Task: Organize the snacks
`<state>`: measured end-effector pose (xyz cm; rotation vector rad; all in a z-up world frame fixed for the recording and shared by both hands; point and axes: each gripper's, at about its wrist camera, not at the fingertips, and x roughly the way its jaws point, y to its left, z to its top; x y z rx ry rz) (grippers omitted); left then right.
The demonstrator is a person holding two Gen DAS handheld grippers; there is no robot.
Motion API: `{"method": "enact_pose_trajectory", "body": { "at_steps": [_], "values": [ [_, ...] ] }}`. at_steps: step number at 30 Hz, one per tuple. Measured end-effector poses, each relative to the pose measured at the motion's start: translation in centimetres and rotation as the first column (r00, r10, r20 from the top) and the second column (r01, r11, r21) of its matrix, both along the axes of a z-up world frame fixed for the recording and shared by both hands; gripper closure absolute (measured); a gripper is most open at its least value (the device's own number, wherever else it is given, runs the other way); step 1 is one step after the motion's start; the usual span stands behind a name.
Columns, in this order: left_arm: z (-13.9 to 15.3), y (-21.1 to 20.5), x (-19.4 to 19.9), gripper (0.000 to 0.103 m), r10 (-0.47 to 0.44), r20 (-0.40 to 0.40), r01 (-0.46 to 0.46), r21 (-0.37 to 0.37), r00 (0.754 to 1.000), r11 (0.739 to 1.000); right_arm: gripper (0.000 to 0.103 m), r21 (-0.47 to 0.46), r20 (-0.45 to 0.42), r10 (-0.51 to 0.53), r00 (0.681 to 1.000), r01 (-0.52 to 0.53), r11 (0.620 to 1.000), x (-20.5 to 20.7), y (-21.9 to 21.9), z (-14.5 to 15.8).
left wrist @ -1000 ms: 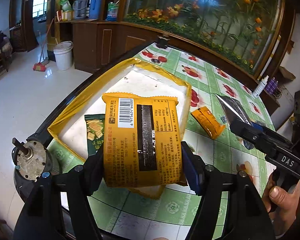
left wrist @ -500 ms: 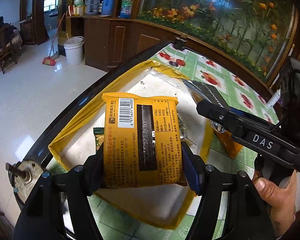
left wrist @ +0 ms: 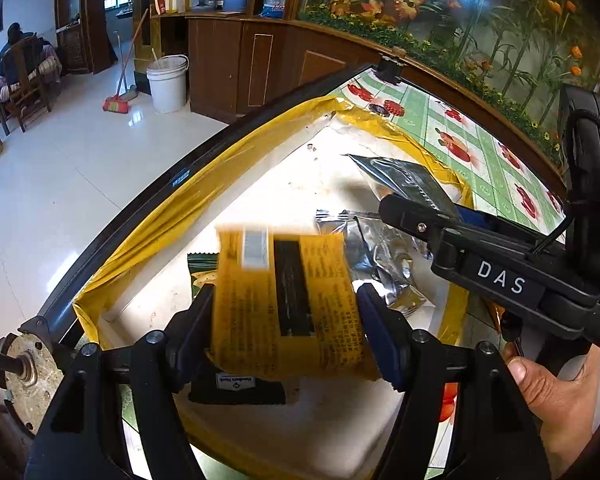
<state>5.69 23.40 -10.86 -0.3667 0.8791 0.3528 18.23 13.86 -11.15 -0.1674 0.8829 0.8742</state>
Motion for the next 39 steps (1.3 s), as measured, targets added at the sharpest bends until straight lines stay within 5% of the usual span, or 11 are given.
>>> {"method": "enact_pose_trajectory", "body": {
  "at_steps": [9, 19, 39],
  "values": [
    [1.2, -0.6, -0.7, 0.03, 0.023, 0.003, -0.023, 0.041, 1.0, 0.999, 0.036, 0.052, 0.001, -0.049, 0.999, 0.049, 0.997, -0.2, -2.4, 1.6],
    [3.9, -4.8, -1.2, 0.028, -0.053, 0.052, 0.046, 0.118, 0.997, 0.992, 0.033, 0.128, 0.002, -0.159, 0.987, 0.157, 0.979, -2.1, -10.8, 4.0],
    [4.2, -12.4, -0.2, 0.028, -0.185, 0.043, 0.178, 0.135, 0.982, 0.975, 0.031, 0.215, -0.018, -0.437, 0.899, 0.431, 0.876, -4.8, -27.7, 4.1]
  ]
}}
